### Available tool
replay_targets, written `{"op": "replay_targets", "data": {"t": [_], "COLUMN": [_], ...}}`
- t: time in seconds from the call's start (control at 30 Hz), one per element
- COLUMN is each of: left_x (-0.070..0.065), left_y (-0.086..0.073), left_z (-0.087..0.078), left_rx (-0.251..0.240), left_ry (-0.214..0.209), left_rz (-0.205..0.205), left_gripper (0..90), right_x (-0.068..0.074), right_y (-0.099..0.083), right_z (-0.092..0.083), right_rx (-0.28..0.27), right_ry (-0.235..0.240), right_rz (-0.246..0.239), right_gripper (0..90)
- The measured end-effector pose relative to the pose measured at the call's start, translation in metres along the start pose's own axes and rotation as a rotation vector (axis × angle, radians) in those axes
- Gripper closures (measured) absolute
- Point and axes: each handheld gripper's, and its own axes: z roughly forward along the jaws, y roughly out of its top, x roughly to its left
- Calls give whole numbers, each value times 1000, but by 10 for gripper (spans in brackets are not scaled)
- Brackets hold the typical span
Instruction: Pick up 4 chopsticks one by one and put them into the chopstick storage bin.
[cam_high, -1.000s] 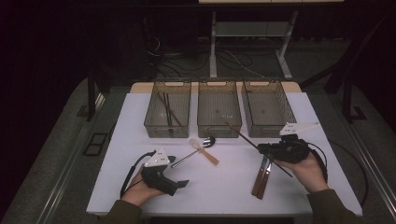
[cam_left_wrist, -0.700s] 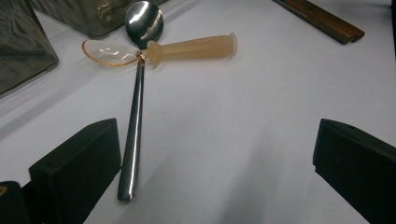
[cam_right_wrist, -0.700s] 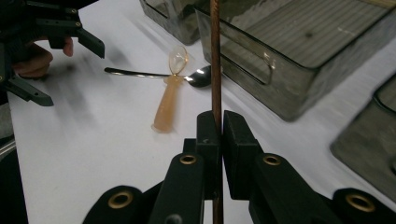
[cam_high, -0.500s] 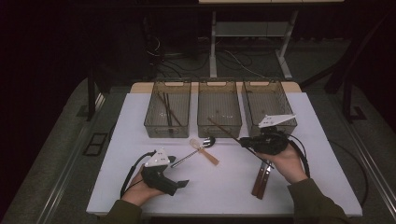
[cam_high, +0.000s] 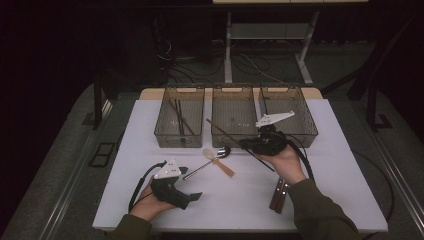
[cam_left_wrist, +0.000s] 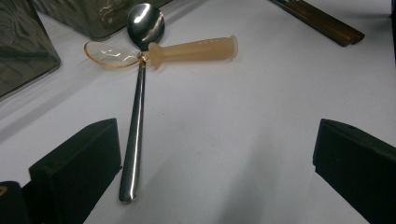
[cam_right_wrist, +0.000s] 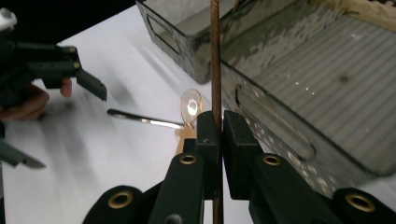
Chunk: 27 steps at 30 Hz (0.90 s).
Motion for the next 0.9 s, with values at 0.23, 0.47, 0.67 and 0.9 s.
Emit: {"op": "replay_targets", "data": {"t": [0.23,0.47,0.67,0.9], "left_x": [0,0,0,0], "left_y": [0,0,0,0], "left_z": [0,0,0,0], "left_rx": [-1,3,-6,-14], "left_ry": [-1,0,-1,-7], "left_rz": [1,-11,-8,-10], "left_gripper": [3,4,4,4], "right_x": [3,5,6,9], "right_y": [21,42,64,90], "right_z": [18,37,57,79], "right_rx": [2,4,12,31], "right_ry": [-6,-13,-34,-52], "right_rz": [10,22,21,18], "right_gripper": [849,849,849,849]}}
